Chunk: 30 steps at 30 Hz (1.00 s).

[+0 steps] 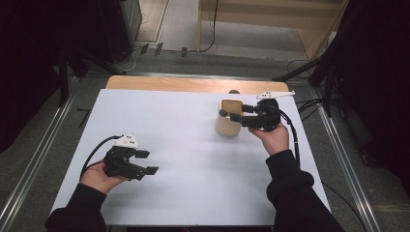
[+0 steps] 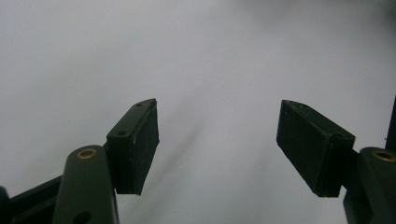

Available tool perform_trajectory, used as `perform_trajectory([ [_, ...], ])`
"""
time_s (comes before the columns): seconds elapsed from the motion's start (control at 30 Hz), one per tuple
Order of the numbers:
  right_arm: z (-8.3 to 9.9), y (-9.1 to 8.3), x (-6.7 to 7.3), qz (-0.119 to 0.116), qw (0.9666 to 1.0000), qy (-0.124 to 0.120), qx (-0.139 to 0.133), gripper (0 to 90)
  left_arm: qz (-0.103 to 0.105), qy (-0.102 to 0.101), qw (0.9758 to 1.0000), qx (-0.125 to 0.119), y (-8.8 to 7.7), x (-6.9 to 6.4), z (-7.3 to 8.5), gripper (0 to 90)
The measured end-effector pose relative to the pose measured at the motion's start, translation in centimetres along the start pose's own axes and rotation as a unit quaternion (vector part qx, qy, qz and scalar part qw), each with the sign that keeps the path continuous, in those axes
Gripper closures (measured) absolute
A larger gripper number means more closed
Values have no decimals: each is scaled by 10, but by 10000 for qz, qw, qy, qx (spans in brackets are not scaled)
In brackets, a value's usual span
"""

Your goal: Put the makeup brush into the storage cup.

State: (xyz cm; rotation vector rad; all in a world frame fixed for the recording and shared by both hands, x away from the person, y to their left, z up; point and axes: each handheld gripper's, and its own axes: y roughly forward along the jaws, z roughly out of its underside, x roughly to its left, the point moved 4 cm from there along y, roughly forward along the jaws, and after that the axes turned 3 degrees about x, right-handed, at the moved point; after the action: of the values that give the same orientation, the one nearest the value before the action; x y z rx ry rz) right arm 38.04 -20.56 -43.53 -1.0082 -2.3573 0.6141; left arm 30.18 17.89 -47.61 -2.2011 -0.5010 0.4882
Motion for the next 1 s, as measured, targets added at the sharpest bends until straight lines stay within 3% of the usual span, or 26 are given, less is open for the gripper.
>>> perform_trajectory([
  [0.47, 11, -4, 8, -91, 9998, -134, 63, 256, 36, -75, 10000, -45, -1, 1, 0, 297],
  [1.0, 32, -5, 24, -413, 9988, -167, 206, 214, 38, -100, 9999, -78, -1, 2, 1, 283],
])
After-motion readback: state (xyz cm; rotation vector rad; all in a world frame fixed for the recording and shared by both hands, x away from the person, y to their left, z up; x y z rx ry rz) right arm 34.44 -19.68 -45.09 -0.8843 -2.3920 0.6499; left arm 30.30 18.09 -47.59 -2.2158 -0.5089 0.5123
